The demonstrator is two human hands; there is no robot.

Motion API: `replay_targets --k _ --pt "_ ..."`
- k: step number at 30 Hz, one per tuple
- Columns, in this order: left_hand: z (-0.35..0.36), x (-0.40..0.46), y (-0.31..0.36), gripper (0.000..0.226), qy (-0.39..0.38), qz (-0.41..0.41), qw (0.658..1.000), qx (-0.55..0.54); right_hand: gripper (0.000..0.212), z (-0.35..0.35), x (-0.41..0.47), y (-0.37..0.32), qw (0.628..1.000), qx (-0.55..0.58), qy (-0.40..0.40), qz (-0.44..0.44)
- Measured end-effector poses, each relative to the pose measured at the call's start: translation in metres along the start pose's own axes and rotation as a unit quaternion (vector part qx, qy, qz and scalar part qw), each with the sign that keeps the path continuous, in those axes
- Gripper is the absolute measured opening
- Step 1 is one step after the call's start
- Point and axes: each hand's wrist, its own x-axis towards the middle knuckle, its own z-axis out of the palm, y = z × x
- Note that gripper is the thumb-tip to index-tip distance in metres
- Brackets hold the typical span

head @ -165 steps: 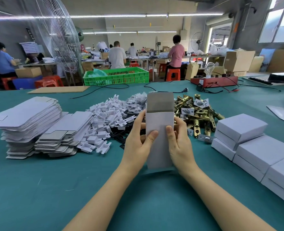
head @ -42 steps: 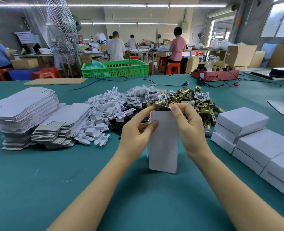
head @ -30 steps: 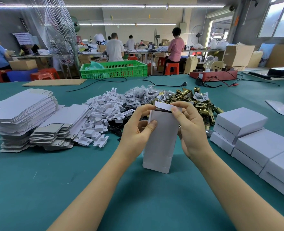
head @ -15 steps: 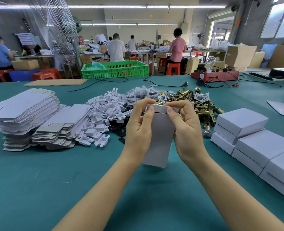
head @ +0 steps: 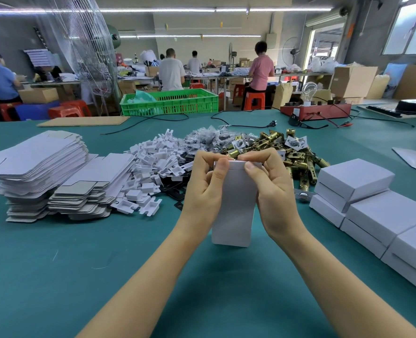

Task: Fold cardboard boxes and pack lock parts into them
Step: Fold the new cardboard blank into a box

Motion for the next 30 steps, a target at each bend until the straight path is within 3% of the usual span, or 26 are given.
replay_targets --k 16,20,25,30 --pt "0.003 0.000 0.007 0.009 0.025 -0.042 0.999 -0.022 0.016 0.003 -0.001 0.001 0.999 -0.023 0.013 0.023" --pt "0.004 0.001 0.006 0.015 0.028 -0.052 0.998 -0.035 0.017 0.002 0.001 -0.001 0.998 -0.018 0.012 0.061" --pt "0.007 -0.001 0.003 0.007 0.021 -0.008 1.000 0.002 0.018 0.008 -0.001 0.000 0.990 -0.037 0.036 0.132" --pt "0.006 0.001 0.002 0.011 0.028 -0.027 0.999 -0.005 0.020 0.012 -0.006 -0.003 0.989 -0.027 0.038 0.137"
